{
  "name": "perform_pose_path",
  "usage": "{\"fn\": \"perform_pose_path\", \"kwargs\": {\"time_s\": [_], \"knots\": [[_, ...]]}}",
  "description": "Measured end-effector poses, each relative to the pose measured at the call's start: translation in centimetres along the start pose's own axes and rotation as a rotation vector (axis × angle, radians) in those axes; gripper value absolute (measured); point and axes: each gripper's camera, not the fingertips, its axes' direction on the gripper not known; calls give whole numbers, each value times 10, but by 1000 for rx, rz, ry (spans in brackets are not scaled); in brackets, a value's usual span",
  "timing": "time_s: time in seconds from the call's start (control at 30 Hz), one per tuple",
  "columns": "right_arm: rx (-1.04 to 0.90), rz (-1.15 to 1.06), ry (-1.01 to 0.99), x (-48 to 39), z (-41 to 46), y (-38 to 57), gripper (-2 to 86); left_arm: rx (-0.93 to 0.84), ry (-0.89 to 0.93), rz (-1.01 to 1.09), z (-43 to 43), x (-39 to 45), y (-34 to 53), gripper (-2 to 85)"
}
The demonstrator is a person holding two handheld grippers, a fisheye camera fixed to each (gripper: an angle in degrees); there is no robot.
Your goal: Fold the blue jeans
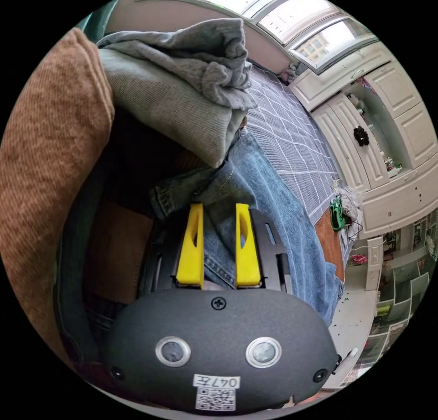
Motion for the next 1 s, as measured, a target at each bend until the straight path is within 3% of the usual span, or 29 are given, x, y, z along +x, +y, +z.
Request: {"fn": "perform_pose_path", "kwargs": {"time_s": [0.13, 0.4, 0.6, 0.87, 1.0], "knots": [[-6, -2, 10, -5, 0, -3, -5, 44, 22, 70, -22, 24, 7, -1], [-25, -89, 84, -31, -3, -4, -5, 202, -277, 214, -96, 95, 27, -10], [-44, -160, 149, -47, -11, 9, -5, 27, -381, 112, -84, 81, 12, -10], [-29, -222, 199, -70, -8, 39, -5, 102, -400, 144, -135, 107, 12, -10], [0, -253, 217, -82, -2, 60, -6, 154, -493, 210, -154, 127, 9, -10]]}}
